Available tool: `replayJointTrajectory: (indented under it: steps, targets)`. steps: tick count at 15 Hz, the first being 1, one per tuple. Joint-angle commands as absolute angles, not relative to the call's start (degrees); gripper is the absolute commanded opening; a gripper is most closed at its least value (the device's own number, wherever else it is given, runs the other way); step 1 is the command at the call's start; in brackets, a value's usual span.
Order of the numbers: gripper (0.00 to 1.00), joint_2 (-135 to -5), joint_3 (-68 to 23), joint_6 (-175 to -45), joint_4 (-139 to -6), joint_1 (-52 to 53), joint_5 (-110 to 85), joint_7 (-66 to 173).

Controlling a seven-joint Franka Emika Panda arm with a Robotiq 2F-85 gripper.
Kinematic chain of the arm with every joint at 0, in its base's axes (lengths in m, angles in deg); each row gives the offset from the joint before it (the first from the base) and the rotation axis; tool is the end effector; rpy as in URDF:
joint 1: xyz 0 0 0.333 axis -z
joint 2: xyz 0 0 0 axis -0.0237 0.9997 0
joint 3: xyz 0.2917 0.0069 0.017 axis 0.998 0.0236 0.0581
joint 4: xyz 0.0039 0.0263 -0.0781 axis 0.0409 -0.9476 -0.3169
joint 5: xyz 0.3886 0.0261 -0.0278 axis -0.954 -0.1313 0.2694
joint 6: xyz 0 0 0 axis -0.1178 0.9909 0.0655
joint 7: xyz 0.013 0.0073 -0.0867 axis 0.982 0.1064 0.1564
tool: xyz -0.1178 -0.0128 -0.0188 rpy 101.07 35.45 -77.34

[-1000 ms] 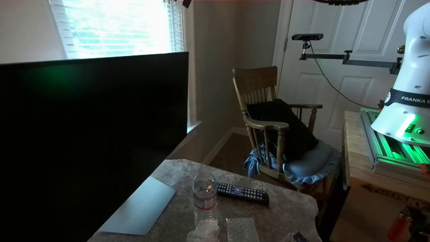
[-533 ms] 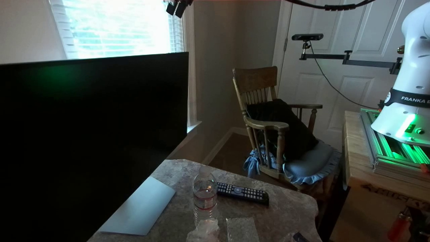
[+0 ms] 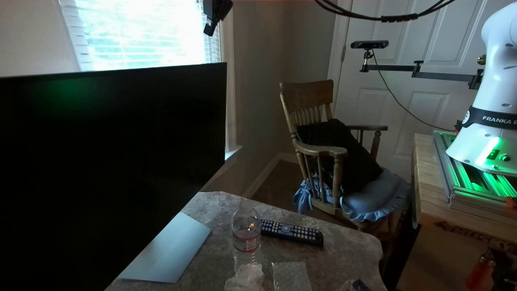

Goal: Move the television forwards.

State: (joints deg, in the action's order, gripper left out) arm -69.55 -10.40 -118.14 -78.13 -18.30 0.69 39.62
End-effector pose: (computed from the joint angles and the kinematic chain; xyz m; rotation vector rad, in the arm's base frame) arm 0.6046 0.3080 0.4360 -2.9749 -0.4974 -0.7939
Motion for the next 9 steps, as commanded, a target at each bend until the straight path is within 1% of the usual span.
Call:
replayJointTrajectory:
  steps: [1, 9]
  targets:
    - [0.00, -67.0, -11.7, -115.5, -74.7, -19.9, 2.9, 36.9]
    - [0.00, -65.2, -11.2, -109.9, -72.4, -20.1, 1.0, 39.2]
